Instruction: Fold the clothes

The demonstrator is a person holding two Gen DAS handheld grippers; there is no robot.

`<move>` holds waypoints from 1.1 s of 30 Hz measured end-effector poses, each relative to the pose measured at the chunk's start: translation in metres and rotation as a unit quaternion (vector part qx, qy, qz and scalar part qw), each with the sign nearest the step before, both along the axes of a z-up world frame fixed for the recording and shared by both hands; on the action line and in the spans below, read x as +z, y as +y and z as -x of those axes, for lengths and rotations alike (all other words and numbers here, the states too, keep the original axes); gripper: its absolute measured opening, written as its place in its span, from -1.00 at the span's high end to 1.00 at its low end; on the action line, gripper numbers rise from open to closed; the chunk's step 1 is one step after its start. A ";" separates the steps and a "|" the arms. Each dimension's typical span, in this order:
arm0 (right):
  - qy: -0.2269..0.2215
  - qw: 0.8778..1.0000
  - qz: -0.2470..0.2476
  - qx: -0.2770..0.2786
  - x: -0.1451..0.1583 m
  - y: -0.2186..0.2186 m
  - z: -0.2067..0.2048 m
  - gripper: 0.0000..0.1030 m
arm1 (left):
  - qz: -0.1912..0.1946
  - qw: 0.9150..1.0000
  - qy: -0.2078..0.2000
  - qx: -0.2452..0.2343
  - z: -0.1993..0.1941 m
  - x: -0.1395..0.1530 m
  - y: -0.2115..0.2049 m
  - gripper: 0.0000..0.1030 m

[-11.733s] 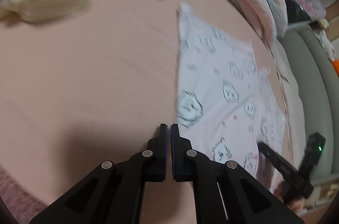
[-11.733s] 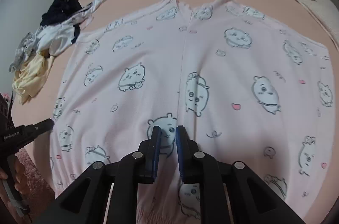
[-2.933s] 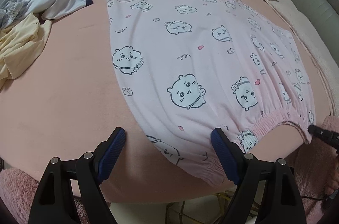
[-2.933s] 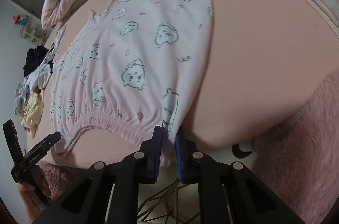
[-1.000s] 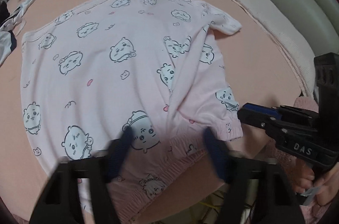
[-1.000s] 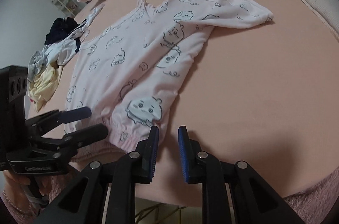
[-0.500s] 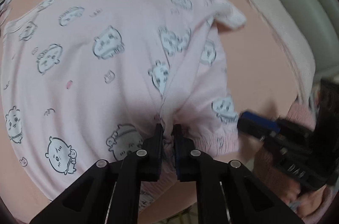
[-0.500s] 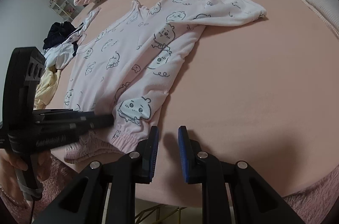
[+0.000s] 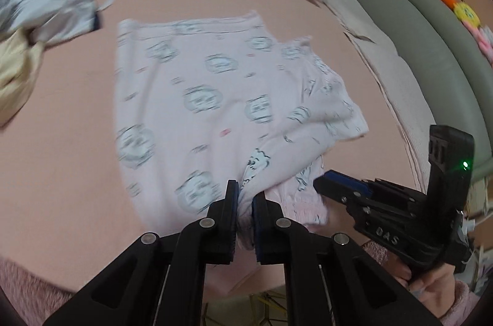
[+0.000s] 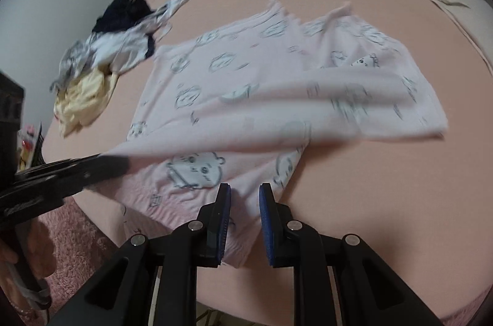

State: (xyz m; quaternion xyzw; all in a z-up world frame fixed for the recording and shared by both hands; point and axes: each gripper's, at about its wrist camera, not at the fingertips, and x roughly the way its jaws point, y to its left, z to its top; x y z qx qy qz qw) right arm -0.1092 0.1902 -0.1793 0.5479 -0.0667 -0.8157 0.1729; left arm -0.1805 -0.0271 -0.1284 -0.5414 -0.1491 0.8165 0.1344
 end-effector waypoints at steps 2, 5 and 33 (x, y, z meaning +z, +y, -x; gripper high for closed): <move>-0.005 1.000 0.005 0.016 -0.002 -0.014 0.005 0.65 | -0.003 1.000 -0.002 0.014 -0.012 -0.002 -0.013 0.86; -0.007 0.999 -0.002 0.039 -0.006 -0.030 0.005 0.65 | -0.016 0.999 -0.006 0.035 -0.028 -0.005 -0.025 0.86; 0.024 0.990 -0.084 0.113 -0.007 -0.063 -0.050 0.64 | -0.064 0.997 0.031 0.031 0.004 0.026 -0.007 0.86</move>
